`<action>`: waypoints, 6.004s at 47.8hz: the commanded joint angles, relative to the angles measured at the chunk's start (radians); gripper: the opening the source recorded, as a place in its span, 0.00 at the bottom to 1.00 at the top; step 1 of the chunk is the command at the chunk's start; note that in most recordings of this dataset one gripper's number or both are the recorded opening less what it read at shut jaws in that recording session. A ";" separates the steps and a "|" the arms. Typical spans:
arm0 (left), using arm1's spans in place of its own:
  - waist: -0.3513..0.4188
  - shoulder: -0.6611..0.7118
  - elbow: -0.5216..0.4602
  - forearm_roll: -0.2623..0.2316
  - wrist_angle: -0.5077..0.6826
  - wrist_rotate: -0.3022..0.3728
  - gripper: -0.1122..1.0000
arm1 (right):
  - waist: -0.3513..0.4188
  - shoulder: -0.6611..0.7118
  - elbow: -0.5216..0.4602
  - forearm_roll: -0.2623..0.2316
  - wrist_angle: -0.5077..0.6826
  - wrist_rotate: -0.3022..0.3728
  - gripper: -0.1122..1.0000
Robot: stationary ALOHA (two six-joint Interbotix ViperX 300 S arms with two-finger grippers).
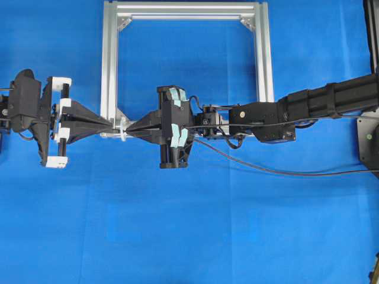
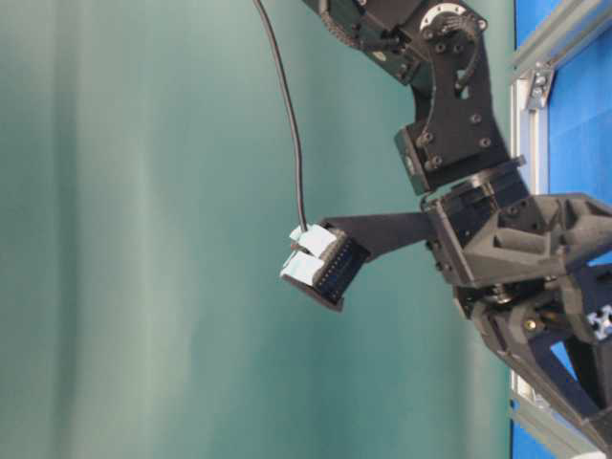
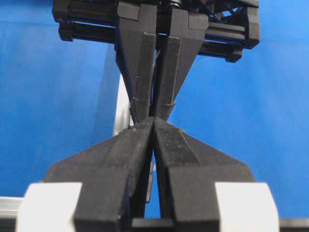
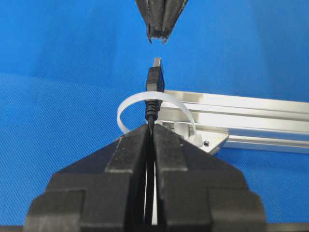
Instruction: Insert the wire through the string loop located on the left side.
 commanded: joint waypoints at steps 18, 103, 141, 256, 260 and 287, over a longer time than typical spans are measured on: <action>-0.006 -0.014 -0.011 0.005 0.017 0.000 0.57 | -0.003 -0.023 -0.014 0.000 -0.011 0.000 0.10; 0.021 0.147 -0.060 0.005 0.107 0.002 0.91 | -0.003 -0.021 -0.014 -0.002 -0.011 0.002 0.10; 0.021 0.147 -0.061 0.005 0.104 0.000 0.17 | 0.000 -0.023 -0.012 0.000 -0.005 0.002 0.10; -0.012 -0.586 0.124 0.005 0.652 -0.098 0.17 | 0.011 -0.032 -0.012 0.015 0.017 0.011 0.98; -0.012 -0.598 0.123 0.005 0.653 -0.095 0.17 | 0.011 -0.032 -0.012 0.015 0.017 0.009 0.98; -0.012 -0.696 0.110 0.006 0.775 -0.097 0.18 | 0.012 -0.032 -0.017 0.015 0.017 0.011 0.98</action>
